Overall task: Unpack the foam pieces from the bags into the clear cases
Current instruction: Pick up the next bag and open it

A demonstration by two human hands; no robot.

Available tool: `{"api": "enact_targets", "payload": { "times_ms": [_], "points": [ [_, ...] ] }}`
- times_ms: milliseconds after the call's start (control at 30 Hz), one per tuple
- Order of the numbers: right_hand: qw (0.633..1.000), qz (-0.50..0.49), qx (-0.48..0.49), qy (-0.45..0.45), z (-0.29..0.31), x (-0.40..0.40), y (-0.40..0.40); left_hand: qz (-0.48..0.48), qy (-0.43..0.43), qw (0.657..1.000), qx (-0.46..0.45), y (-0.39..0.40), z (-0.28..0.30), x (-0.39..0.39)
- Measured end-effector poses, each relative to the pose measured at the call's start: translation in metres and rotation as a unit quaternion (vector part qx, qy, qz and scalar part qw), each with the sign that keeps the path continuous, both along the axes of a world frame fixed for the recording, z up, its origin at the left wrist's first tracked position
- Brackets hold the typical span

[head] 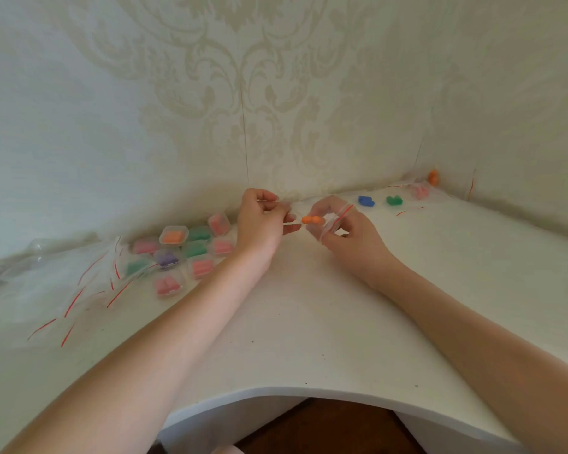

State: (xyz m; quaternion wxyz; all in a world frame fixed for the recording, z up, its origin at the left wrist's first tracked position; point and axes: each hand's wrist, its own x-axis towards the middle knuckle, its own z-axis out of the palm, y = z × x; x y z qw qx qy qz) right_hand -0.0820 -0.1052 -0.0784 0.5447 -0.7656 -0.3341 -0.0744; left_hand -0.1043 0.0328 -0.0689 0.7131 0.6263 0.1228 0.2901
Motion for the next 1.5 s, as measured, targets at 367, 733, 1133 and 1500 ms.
{"api": "enact_targets", "payload": {
  "times_ms": [367,733,1133,1500],
  "points": [
    [0.997,-0.005,0.062,0.04,0.001,0.002,0.001,0.119,-0.003,0.992,0.041,0.012,0.003,0.004],
    [0.986,-0.039,0.109,0.121,0.004,0.011,-0.011,0.273,-0.011,0.944,0.184,0.085,0.038,-0.022],
    [0.992,-0.01,0.029,0.12,-0.001,0.007,-0.001,0.307,0.023,0.931,0.197,0.12,0.051,-0.094],
    [0.99,-0.036,-0.013,0.133,-0.003,0.002,-0.005,0.358,0.254,0.777,0.451,0.172,0.0,-0.173]
  ]
}}
